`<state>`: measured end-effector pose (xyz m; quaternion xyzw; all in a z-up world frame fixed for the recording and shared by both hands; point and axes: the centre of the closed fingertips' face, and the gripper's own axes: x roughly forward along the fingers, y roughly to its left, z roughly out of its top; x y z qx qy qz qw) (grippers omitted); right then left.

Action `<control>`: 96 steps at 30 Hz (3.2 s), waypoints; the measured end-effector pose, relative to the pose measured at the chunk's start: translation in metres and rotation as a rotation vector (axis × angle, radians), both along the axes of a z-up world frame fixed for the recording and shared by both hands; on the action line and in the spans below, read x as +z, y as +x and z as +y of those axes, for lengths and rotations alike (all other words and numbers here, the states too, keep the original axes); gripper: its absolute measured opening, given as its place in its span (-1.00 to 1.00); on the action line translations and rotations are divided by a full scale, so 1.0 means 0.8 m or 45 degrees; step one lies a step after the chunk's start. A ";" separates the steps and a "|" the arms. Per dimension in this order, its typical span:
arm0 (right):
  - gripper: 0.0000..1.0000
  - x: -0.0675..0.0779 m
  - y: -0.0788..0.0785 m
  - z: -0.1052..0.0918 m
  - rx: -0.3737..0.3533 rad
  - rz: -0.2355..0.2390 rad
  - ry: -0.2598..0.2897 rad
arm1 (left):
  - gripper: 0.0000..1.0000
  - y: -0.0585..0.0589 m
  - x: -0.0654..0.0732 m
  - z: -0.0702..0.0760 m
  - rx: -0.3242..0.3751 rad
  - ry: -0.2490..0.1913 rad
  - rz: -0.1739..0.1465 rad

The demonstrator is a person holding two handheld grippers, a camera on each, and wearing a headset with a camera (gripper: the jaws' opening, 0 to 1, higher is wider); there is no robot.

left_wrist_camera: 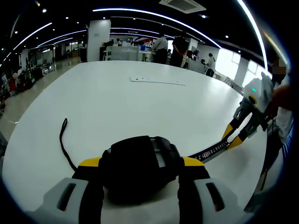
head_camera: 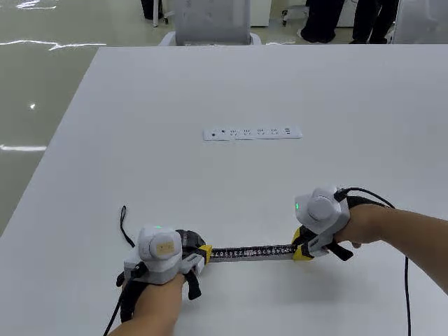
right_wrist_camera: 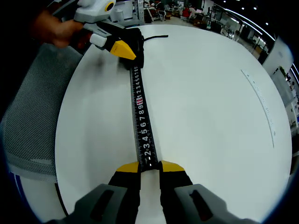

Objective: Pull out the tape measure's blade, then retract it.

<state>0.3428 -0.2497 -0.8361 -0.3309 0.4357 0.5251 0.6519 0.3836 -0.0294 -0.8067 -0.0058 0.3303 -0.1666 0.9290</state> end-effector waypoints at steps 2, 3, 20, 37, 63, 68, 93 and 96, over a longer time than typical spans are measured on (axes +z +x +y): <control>-0.72 -0.001 0.001 0.001 -0.004 0.003 0.001 | 0.22 0.000 0.000 0.000 0.000 -0.001 0.000; -0.72 -0.001 0.001 0.001 -0.005 0.004 0.001 | 0.22 0.000 0.000 0.000 0.000 -0.001 -0.001; -0.72 -0.002 0.003 0.011 -0.004 0.007 0.000 | 0.22 0.001 0.000 0.000 -0.001 0.000 -0.001; -0.72 -0.001 0.004 0.019 -0.012 0.004 0.008 | 0.23 0.000 0.000 0.001 0.002 -0.007 0.007; -0.72 -0.001 0.006 0.031 -0.014 0.001 0.013 | 0.23 0.000 0.000 0.000 0.007 -0.011 0.004; -0.72 -0.001 0.006 0.034 -0.012 0.002 0.014 | 0.23 0.000 0.000 -0.001 0.007 -0.011 0.003; -0.72 -0.002 0.009 0.054 -0.001 -0.002 0.037 | 0.23 -0.001 0.000 0.000 0.007 -0.016 0.003; -0.72 -0.002 0.008 0.057 -0.006 -0.006 0.044 | 0.23 -0.001 0.000 0.000 0.006 -0.016 0.004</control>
